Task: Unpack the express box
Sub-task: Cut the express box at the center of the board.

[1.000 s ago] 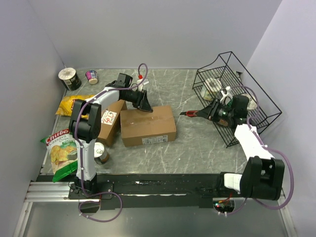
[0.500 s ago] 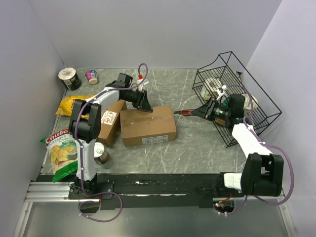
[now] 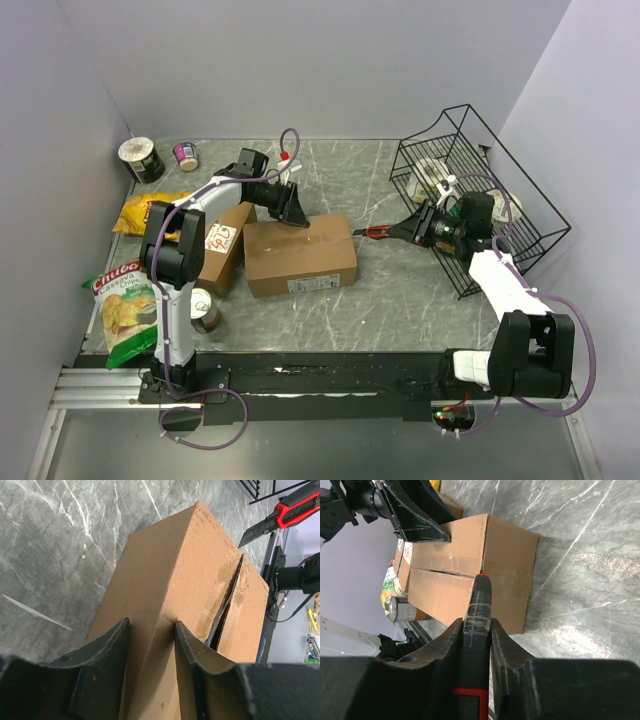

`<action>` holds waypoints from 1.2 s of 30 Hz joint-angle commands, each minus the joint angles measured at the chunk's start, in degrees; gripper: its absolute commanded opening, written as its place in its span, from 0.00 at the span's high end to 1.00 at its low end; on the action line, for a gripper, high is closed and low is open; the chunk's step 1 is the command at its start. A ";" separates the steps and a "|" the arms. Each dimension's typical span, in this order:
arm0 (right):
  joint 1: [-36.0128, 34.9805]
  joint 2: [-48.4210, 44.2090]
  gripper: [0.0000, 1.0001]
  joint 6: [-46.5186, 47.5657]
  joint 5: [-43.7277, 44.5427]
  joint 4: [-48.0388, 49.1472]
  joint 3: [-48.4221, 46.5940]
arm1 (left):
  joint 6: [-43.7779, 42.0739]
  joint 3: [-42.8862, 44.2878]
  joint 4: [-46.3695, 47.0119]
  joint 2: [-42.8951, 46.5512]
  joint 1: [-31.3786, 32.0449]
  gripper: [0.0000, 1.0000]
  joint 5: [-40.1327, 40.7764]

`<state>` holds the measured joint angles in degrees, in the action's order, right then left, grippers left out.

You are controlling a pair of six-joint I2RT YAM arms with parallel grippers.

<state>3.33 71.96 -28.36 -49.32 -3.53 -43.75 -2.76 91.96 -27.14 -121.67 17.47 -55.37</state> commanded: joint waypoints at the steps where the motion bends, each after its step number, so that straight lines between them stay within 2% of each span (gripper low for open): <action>1: -0.61 -1.56 1.00 1.46 -0.43 0.81 -0.73 | -4.27 -2.75 -1.34 -5.07 2.21 0.99 14.24; 27: -1.84 -4.03 1.00 6.20 -3.33 -10.44 -1.08 | -1.81 -1.44 0.94 -7.36 2.21 0.99 16.97; 36: -1.75 -5.08 1.00 10.42 -4.38 -19.05 -2.31 | -0.84 -1.79 1.56 -7.18 2.12 0.99 18.37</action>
<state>2.55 68.82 -21.32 -49.08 -11.66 -44.73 -1.78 92.77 -26.85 -122.37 17.80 -55.07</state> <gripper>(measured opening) 0.313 0.434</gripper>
